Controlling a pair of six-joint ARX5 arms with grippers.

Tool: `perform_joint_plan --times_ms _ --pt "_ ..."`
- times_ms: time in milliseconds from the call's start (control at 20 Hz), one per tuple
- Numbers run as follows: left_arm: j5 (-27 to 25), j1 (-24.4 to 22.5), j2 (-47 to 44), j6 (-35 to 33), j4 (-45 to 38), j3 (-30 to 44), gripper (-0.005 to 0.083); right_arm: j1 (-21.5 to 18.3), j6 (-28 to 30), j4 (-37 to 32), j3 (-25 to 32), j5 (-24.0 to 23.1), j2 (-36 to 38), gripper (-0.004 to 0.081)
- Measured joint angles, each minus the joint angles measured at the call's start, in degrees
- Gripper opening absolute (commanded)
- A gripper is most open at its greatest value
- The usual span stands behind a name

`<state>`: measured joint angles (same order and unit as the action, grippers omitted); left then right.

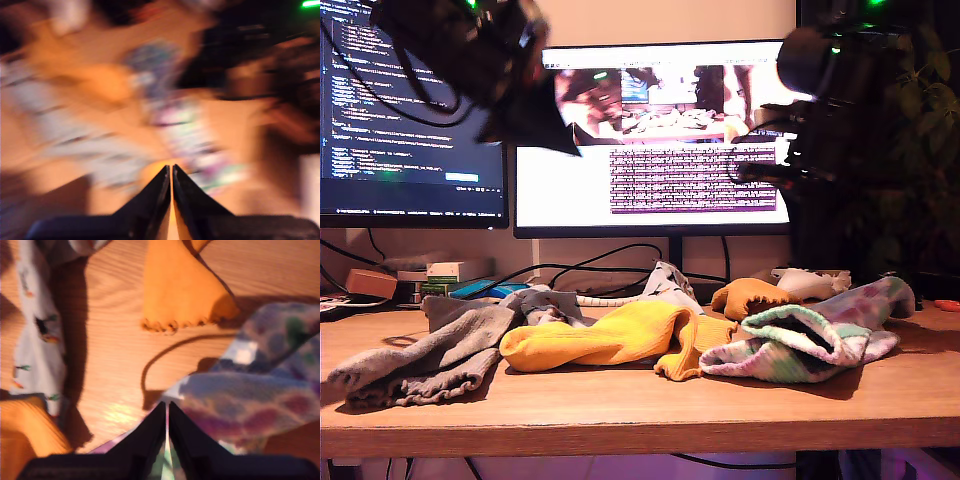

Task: Pair up the socks based on colour and pattern, by placing them on top of one another

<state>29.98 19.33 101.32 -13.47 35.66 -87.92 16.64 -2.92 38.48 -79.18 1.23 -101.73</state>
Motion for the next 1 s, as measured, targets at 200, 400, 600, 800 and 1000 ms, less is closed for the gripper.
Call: perform_joint_plan --times_ms 200,400,600,800,1000 --pt "-6.54 -0.04 -1.40 1.22 -0.28 0.20 -0.0022 -0.04 1.36 -5.97 4.83 -0.87 10.75 -0.0010" --pt "-10.40 0.07 -6.99 2.45 -5.40 5.77 -0.0022 -0.04 1.46 -13.14 15.23 -1.53 21.68 -0.0010" --pt "-12.11 0.09 -14.16 4.55 -13.84 18.71 -0.0022 -0.07 1.40 -14.82 24.79 -0.04 22.84 -0.0010" --pt "-13.09 0.13 -23.54 7.39 -20.61 34.49 -0.0022 -0.04 1.33 -18.60 26.69 7.39 22.18 -0.0010" --pt "-13.44 1.49 -27.80 9.62 -21.53 39.71 -0.0022 -0.17 0.13 -22.43 26.67 11.56 17.00 -0.0010"
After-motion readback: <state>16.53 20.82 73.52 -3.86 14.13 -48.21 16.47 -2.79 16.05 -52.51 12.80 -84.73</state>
